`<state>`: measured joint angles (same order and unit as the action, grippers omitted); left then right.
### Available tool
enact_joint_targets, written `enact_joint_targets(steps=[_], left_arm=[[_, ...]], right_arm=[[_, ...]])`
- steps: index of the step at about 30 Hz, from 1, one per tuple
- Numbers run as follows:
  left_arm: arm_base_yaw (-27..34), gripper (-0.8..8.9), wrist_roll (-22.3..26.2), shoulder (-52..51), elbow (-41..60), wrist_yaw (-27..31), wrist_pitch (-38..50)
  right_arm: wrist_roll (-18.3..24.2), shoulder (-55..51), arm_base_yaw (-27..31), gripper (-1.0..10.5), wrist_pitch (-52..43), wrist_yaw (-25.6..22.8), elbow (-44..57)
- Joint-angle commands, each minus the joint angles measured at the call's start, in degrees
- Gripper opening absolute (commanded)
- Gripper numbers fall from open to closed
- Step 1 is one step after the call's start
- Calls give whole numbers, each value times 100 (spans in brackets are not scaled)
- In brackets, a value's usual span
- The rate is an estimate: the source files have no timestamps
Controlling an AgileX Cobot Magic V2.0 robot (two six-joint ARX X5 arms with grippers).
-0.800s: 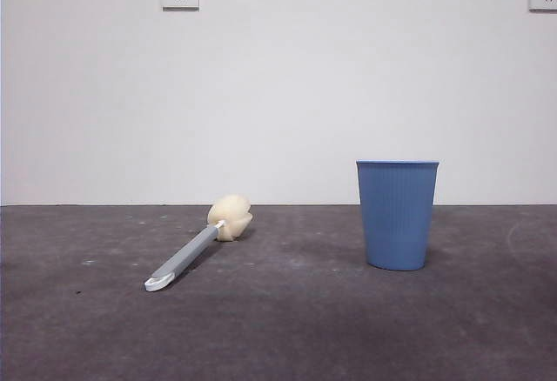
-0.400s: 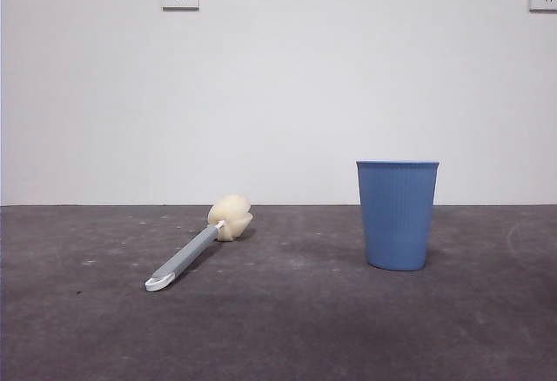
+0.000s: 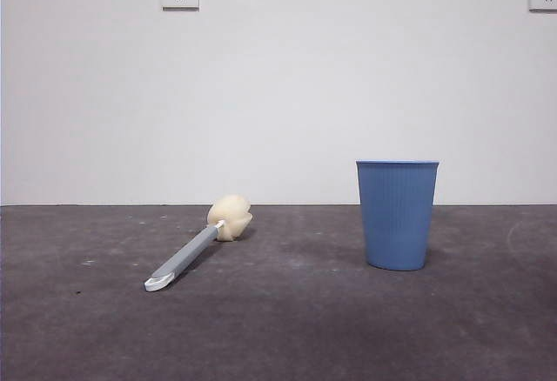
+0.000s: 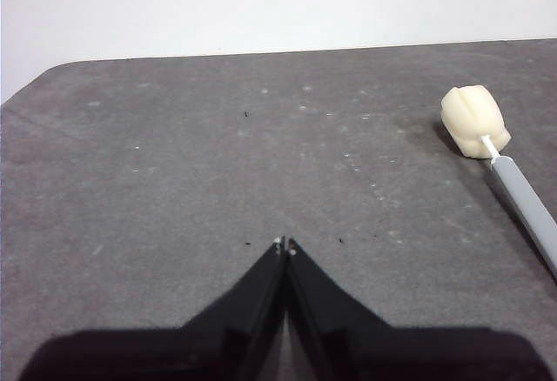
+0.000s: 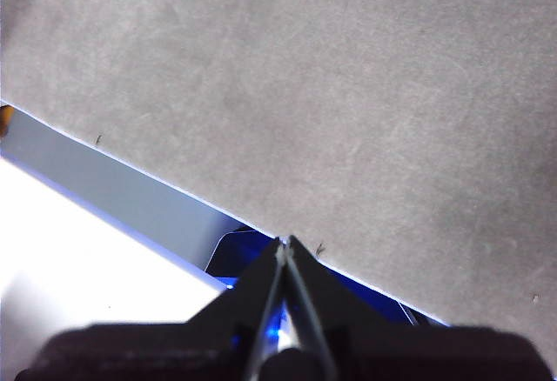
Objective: Pick up the cup brush,pick up the cup,insert the brush into the cup,clean the cup,put the cup brush back,put the cup back to the fixed position on the table
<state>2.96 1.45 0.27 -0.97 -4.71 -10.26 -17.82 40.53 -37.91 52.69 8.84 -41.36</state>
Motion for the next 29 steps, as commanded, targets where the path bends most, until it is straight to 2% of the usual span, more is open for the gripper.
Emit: enact_joint_targets(steps=[1,15,16,17,21,23,26,29], left_arm=[[13,-3,-33,-17,76,7,13],[13,-3,-33,-15,76,9,13],[13,-3,-33,-15,76,9,13],[13,-3,-33,-15,76,9,13],[13,-3,-33,-15,76,11,13],[13,-3,-33,-15,76,9,13],[13,-3,-33,-15,76,9,13],[13,-3,-33,-15,76,9,13]], right_arm=[[-55,-11,-7,1,-31,-17,-13],[-46,-11,-9,1,-28,-20,-13],[-28,-20,-7,1,-28,-20,-13],[199,-81,28,1,-50,-87,-13],[717,-490,494,1,-557,-437,2],[979,-728,866,1,-1163,-424,92],[1150,-1185,1561,1,-2162,-398,450],[1325,-1626,2190,1,-2918,-144,986]])
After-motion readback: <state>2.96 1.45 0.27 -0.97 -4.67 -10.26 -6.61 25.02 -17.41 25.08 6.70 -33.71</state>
